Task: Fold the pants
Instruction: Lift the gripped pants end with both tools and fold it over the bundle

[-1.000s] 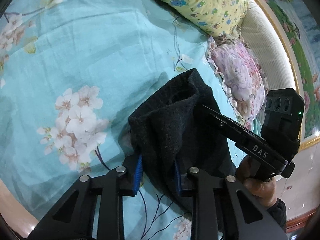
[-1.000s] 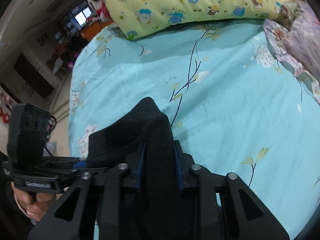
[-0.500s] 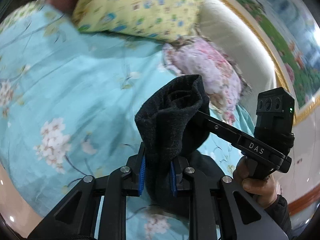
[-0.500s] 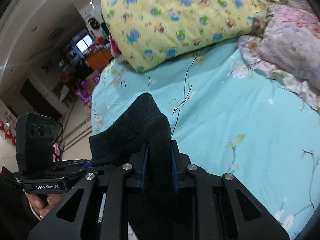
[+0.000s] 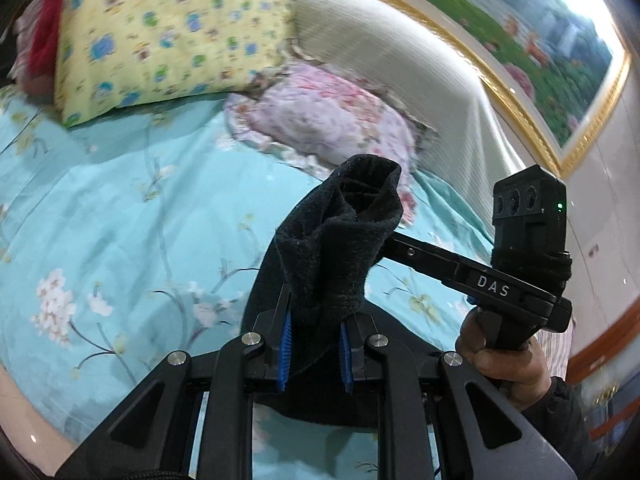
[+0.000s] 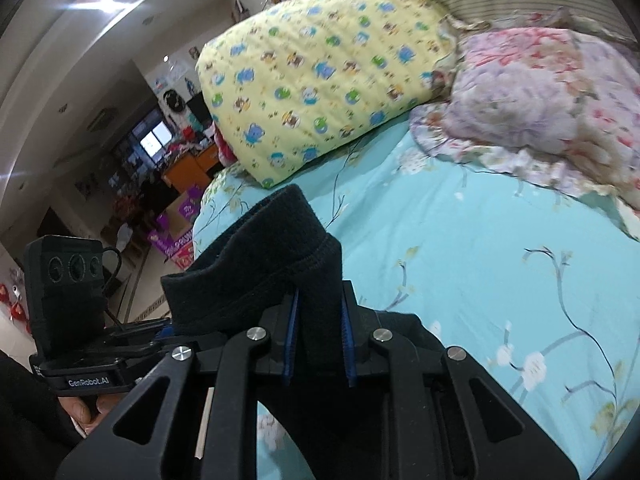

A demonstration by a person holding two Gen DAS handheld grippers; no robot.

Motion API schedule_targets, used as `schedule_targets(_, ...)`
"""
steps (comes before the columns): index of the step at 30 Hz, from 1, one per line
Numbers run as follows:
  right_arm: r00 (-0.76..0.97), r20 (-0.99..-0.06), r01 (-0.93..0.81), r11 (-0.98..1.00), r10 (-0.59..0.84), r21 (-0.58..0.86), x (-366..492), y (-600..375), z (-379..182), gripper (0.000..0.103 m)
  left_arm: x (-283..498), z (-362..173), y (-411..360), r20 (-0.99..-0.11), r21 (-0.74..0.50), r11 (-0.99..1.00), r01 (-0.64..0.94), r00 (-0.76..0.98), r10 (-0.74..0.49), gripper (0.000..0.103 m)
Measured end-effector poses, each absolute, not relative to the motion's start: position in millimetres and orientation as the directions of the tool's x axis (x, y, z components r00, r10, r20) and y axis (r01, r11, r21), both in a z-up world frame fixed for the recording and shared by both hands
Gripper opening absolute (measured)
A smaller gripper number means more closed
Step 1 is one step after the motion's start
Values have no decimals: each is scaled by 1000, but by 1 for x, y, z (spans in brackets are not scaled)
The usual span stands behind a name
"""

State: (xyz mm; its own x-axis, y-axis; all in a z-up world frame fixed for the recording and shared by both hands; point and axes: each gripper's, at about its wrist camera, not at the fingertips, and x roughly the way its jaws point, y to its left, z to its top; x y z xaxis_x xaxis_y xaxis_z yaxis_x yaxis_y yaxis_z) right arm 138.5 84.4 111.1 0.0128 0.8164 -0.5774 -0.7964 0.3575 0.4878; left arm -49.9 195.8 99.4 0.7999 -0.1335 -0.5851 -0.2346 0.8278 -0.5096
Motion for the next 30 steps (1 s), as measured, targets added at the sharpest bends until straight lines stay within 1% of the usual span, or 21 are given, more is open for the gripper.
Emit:
schedule_targets(10, 108, -518, -734, 419, 849, 534, 138, 4, 111, 20, -31, 113, 126, -581, -482, 872, -89, 777, -241, 18)
schedule_targets(17, 170, -495, -684, 464, 852, 563, 133, -52, 99, 20, -18, 108, 75, -608, -447, 894, -5, 735, -300, 18)
schedule_targets(24, 227, -477, -628, 502, 849, 595, 129, -100, 84, 19, -7, 104, 32, -638, -405, 912, 66, 695, -333, 18)
schedule_targets(27, 253, -470, -606, 517, 846, 605, 128, -118, 79, 15, -2, 105, 15, -648, -385, 918, 95, 681, -342, 18)
schedule_targets(30, 279, -458, -580, 528, 844, 620, 127, -136, 75, 9, 1, 103, -1, -659, -370, 921, 119, 665, -350, 18)
